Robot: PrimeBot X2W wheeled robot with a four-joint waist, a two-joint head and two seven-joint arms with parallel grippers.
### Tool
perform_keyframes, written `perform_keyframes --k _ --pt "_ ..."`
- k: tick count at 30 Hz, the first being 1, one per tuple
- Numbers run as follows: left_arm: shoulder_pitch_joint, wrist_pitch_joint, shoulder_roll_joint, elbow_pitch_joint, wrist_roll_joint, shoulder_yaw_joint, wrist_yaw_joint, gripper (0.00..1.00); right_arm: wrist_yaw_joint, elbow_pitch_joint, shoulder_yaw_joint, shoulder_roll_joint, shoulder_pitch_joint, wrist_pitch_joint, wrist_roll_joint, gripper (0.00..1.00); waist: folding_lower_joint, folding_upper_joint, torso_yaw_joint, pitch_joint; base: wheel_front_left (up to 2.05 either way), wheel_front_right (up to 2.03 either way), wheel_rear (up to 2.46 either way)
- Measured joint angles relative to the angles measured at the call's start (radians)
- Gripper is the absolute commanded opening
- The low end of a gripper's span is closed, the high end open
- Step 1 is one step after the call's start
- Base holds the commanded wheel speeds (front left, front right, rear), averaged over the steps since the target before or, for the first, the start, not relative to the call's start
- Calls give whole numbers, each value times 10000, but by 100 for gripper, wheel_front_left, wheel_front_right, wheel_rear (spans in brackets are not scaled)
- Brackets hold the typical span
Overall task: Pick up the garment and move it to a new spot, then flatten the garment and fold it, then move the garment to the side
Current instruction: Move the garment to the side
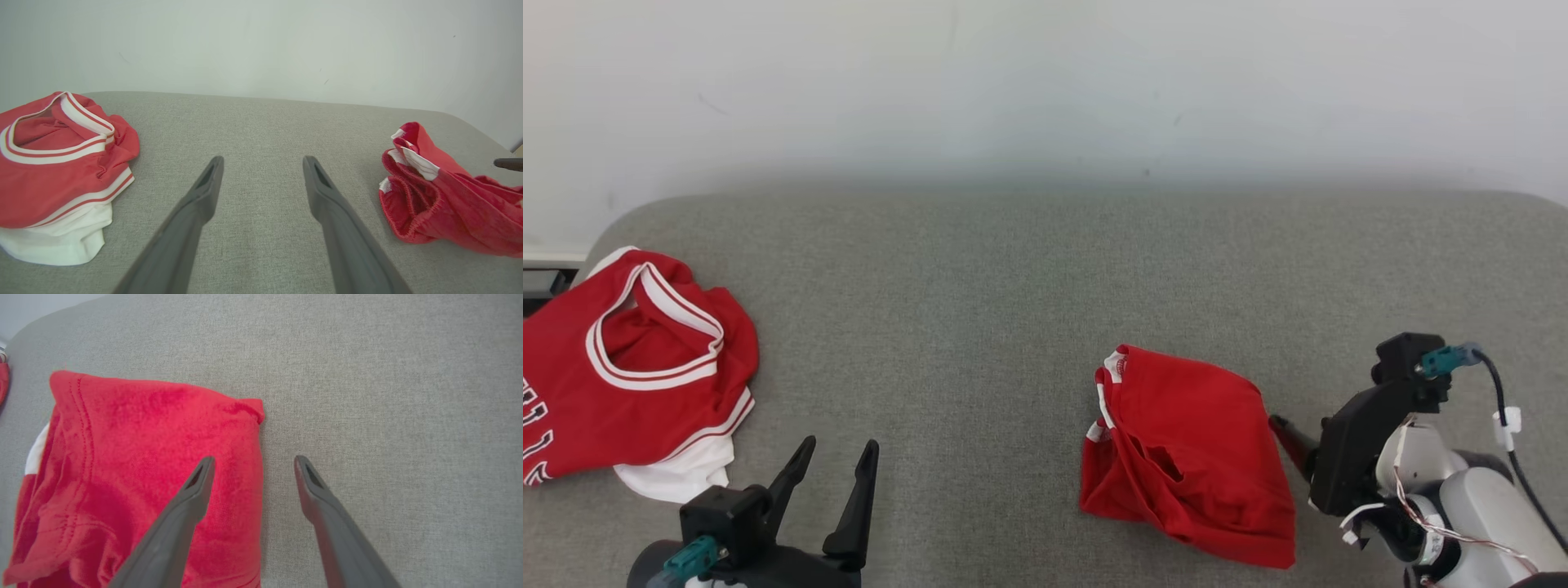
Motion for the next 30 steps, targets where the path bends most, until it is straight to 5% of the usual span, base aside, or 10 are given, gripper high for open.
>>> perform_keyframes --k 19,20,22,30 --pt "-729 146 -184 105 61 -228 -104 100 -2 1645 -1168 1275 -220 184 531 100 0 0 444 795 0 0 0" --pt "-802 146 -192 128 61 -234 -107 100 -2 1699 -1195 1304 -295 232 604 48 1 0 484 812 0 0 0" --pt "-895 146 -215 167 61 -232 -109 100 -2 1870 -1175 1323 -444 268 610 0 0 0 564 834 0 0 0" --pt "-891 132 -416 570 54 -286 -113 100 -35 1881 -658 1020 -835 522 38 0 0 0 741 606 0 0 0"
